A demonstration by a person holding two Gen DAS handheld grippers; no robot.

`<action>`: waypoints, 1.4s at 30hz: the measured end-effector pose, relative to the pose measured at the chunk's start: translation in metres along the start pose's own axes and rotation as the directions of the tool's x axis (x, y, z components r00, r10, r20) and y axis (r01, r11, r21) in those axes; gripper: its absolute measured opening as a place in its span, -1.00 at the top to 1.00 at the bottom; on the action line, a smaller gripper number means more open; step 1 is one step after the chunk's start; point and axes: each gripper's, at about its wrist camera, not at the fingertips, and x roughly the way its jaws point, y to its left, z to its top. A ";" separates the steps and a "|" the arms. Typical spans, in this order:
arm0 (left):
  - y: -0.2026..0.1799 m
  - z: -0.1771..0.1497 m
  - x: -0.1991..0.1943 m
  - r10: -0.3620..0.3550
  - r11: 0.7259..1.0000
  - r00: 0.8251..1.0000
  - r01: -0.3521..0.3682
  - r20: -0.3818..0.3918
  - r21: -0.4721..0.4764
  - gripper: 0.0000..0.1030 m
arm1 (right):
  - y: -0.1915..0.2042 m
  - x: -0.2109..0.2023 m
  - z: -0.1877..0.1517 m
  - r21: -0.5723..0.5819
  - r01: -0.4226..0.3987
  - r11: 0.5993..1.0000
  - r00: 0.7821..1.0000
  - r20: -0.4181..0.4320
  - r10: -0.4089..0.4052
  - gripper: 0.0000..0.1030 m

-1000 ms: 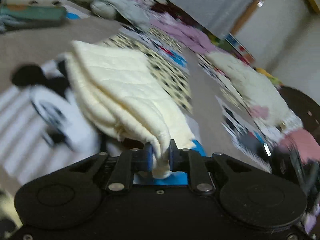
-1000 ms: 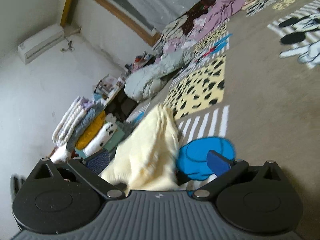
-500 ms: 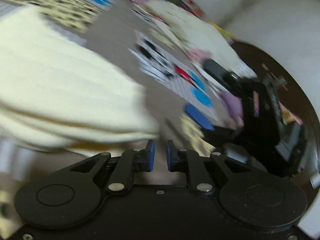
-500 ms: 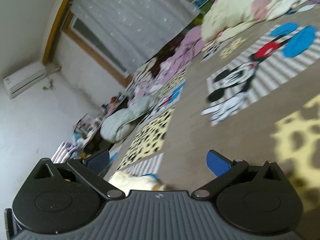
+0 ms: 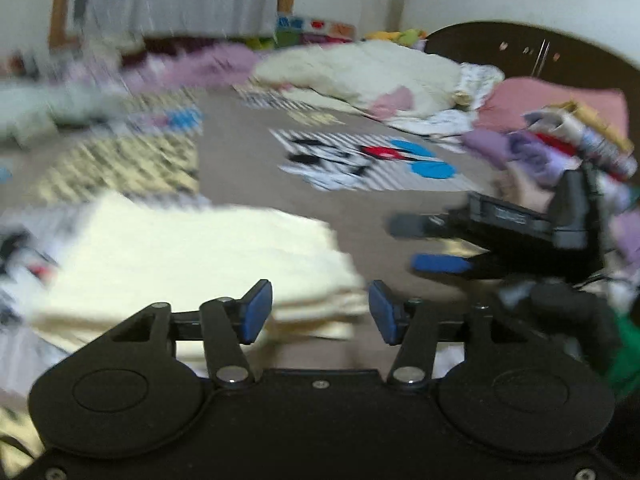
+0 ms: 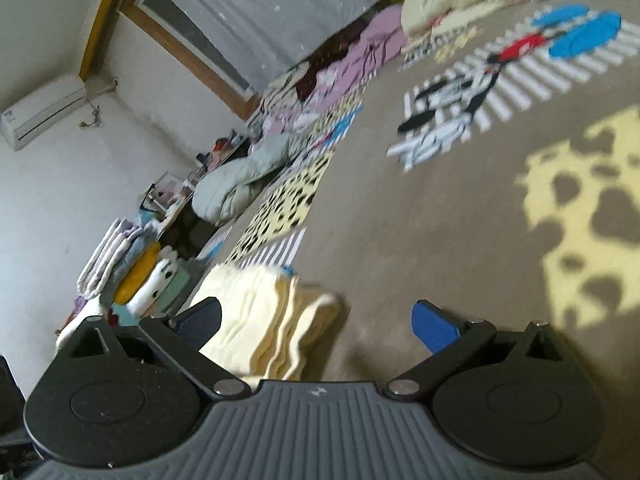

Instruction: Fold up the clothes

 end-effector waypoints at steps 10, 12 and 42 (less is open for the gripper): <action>0.011 -0.013 0.035 0.088 0.981 0.995 -0.081 -0.035 0.175 0.10 | 0.005 0.016 -0.004 0.071 -0.047 0.996 0.999 -0.017 0.049 -0.95; 0.017 -0.011 0.036 0.077 0.989 0.996 -0.071 -0.039 0.132 0.48 | 0.004 0.020 -0.003 0.087 -0.058 0.995 0.998 -0.016 0.060 -0.95; 0.329 0.003 -0.057 0.453 0.763 0.886 -0.327 0.099 -0.557 0.90 | 0.034 0.072 -0.011 -0.030 -0.021 0.999 0.996 -0.092 0.018 -0.03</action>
